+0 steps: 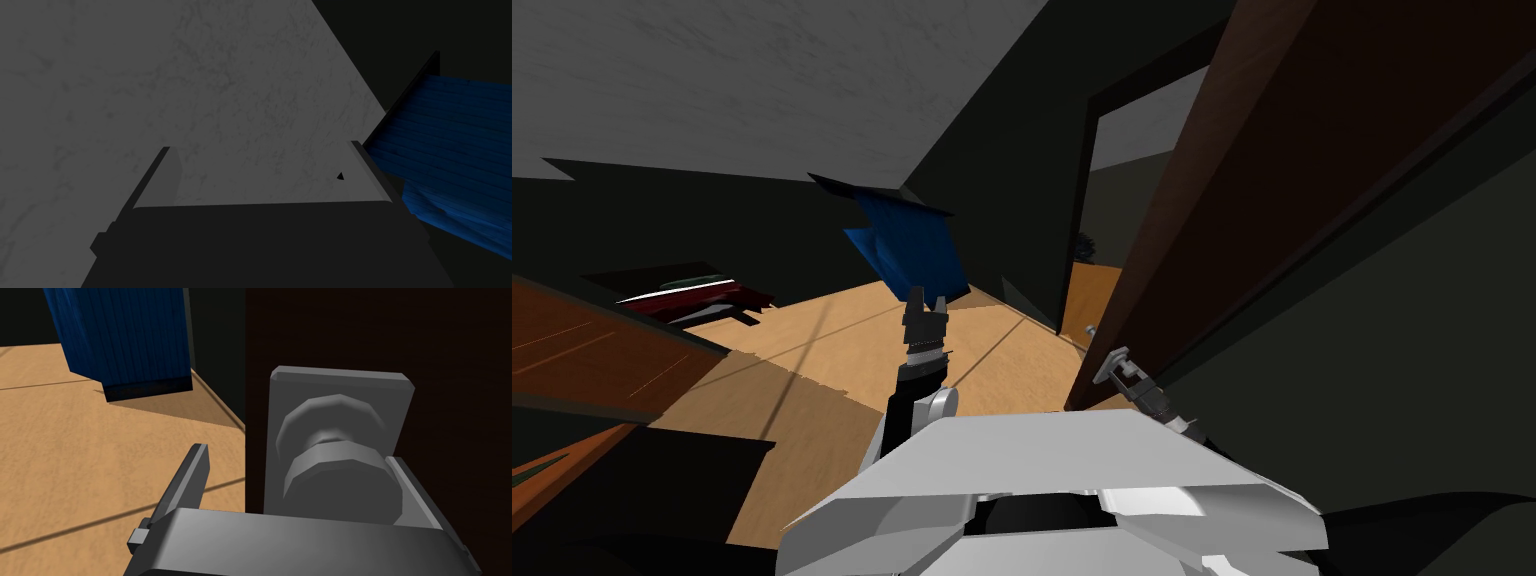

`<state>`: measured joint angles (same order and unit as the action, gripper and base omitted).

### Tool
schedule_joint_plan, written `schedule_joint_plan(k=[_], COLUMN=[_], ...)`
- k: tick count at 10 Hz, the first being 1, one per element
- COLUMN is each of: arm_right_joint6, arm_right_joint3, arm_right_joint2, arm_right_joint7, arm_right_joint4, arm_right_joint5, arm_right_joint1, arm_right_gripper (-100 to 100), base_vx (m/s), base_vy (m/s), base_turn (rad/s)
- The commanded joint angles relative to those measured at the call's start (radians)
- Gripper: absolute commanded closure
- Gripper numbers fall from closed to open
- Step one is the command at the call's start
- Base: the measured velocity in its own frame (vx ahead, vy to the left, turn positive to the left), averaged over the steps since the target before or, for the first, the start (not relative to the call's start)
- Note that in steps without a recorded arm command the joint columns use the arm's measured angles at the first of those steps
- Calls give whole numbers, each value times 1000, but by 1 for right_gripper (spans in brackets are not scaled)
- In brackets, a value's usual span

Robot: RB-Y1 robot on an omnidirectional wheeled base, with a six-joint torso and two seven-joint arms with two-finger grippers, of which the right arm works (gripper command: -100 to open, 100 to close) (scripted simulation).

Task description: Pull the door open

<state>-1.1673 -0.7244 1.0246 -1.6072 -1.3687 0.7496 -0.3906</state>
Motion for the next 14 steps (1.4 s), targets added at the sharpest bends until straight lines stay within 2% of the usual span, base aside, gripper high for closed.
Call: schedule_joint_plan(k=[1,6,7,14], arm_right_joint6=[-2,-2,-42,-155], arm_right_joint3=[-30,-30,-12,-52], arm_right_joint2=[-18,-18,-11,-14], arm_right_joint7=[-1,-1,-18,-62], arm_right_joint4=[-12,-12,48,138], arm_right_joint5=[-20,-20,-11,-30], arm_right_joint1=[-12,-12,6,-15], arm_right_gripper=[100,100,100,100], base_vx=[-2,-1,43,49], base_vy=[18,1,-7,29], base_turn=[8,-2,25,31])
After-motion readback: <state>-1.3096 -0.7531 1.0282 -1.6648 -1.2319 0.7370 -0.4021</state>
